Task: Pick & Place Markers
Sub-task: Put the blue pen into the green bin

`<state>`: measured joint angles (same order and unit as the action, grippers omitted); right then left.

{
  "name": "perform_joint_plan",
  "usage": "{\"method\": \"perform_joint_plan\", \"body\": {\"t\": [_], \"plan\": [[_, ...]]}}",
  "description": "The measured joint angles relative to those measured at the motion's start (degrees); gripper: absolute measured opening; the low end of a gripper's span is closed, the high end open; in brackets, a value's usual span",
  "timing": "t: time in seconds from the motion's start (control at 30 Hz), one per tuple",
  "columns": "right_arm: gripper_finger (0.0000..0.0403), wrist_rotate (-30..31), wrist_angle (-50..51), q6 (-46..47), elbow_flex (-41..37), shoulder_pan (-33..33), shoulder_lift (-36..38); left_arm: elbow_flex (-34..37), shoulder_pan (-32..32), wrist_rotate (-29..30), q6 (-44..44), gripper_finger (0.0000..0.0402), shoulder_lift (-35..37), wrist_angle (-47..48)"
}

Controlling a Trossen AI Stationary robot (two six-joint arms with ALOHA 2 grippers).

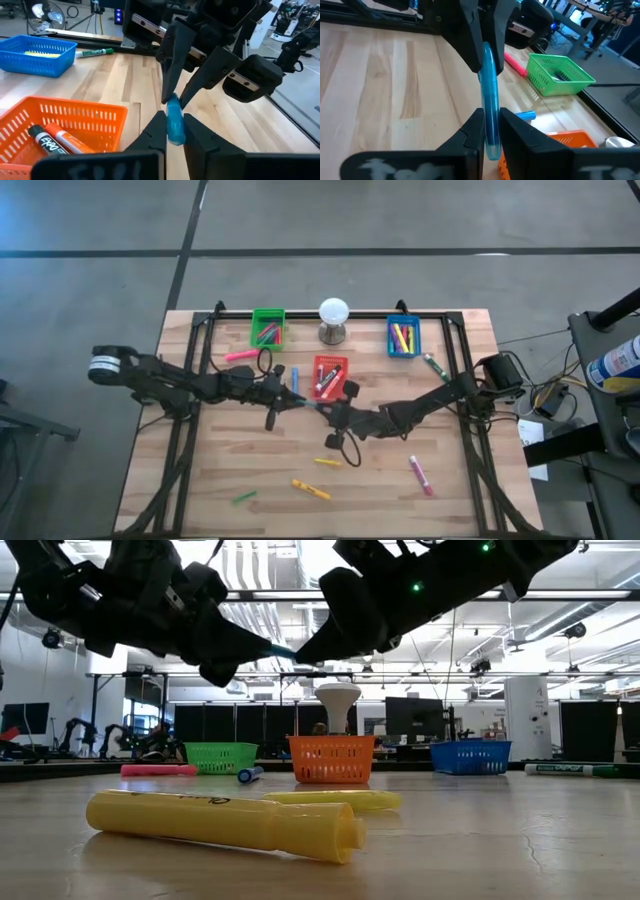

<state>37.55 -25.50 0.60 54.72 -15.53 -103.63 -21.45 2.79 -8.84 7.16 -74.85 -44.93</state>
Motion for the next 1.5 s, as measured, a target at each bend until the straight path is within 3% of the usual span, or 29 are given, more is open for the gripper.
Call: {"method": "perform_joint_plan", "body": {"t": [0.13,0.27,0.43,0.6,0.73,0.93,1.07,1.5], "plan": [[0.0074,0.4,-0.39,0.28,0.02,-0.22,0.38,-0.73,0.35,1.71,-0.54,0.003,3.74,3.68],[0.0117,1.13,2.4,2.27,-0.11,-0.48,1.49,-3.42,0.74,5.46,-3.22,0.003,12.43,16.18],[0.015,1.3,13.71,7.62,-0.31,-0.76,4.05,-8.78,2.42,20.64,-4.77,0.003,22.19,32.19],[0.0146,1.71,27.01,15.06,-0.43,-1.21,7.24,-12.88,7.45,35.22,-5.09,0.003,25.31,45.69],[0.0122,2.36,32.54,18.59,-1.02,-3.31,9.48,-12.96,15.53,34.21,-4.67,0.003,23.31,47.75],[0.008,5.17,32.99,18.98,-2.4,-6.93,11.67,-12.05,29.97,24.22,-4.12,0.003,15.77,46.37],[0.0058,7.48,33.01,18.95,-2.96,-8.93,12.31,-11.96,35.84,21.94,-4.48,0.003,10.43,44.05],[0.0043,9.15,33.04,18.9,-3.45,-10.51,12.55,-12.03,38.29,23.1,-5.52,0.003,2.34,40.04]]}}
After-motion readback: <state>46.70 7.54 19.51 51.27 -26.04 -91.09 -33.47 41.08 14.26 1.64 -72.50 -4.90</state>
